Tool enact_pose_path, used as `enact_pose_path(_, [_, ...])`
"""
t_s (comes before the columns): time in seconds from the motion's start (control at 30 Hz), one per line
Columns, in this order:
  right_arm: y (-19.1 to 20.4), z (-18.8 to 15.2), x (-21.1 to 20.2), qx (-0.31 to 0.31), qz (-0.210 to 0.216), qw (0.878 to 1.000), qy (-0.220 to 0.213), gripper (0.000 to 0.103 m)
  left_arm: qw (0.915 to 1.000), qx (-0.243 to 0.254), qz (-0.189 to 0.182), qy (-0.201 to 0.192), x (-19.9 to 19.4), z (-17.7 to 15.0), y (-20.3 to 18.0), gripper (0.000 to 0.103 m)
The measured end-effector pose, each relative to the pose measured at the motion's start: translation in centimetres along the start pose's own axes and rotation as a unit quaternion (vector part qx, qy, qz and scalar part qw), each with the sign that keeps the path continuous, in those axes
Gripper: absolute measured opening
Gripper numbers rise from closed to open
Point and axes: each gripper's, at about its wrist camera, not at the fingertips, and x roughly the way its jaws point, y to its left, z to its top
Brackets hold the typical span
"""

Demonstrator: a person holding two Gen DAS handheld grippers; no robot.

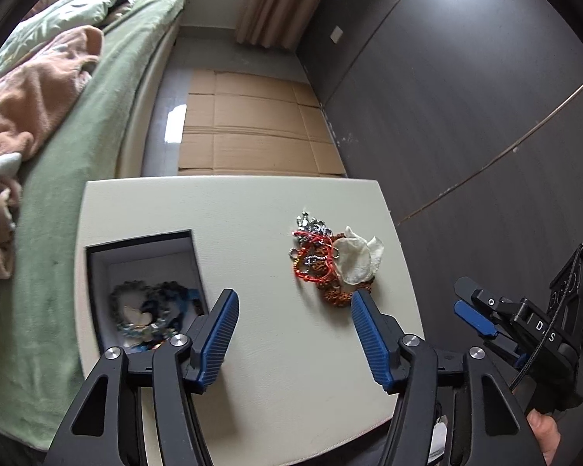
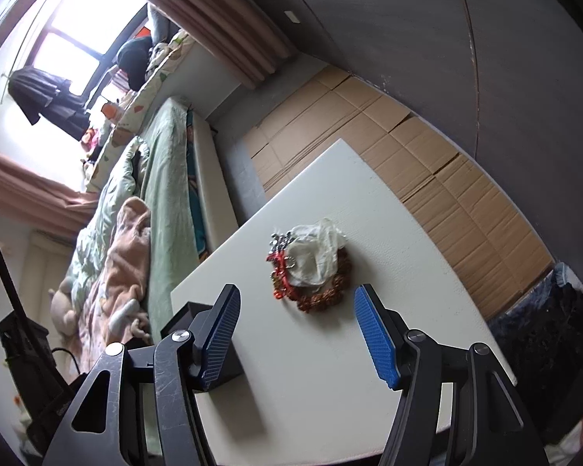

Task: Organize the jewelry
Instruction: 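Grasp the red string bracelet with the left tool while the right tool grasps the white cloth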

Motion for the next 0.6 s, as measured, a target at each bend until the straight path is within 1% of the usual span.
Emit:
enact_pose_path(0.17, [-2.2, 0.2, 1.6, 0.015, -0.002, 1.0, 0.012, 0.063, 0.9997, 0.012, -0.002, 0.023, 3.6, 0.6, -1.6, 0.059])
enact_pose_path(0.2, [-2.6, 0.2, 1.9, 0.016, -0.001, 1.0, 0.014, 0.063, 0.9995, 0.014, -0.001, 0.03, 4.5, 0.7, -2.0, 0.058])
enact_pose_path(0.27, [-3.2, 0.2, 2.4, 0.019, -0.001, 1.0, 0.018, 0.063, 0.9989, 0.017, -0.002, 0.042, 6.1, 0.9, -2.5, 0.051])
enact_pose_path(0.37, [-4.1, 0.4, 2.9, 0.025, -0.002, 0.999, 0.022, 0.063, 0.9981, 0.024, -0.003, 0.057, 8.1, 1.0, -3.2, 0.047])
enact_pose_path(0.6, [-6.1, 1.1, 3.3, 0.04, -0.003, 0.999, 0.02, 0.063, 0.9968, 0.029, 0.006, 0.074, 11.7, 1.8, -4.0, 0.045])
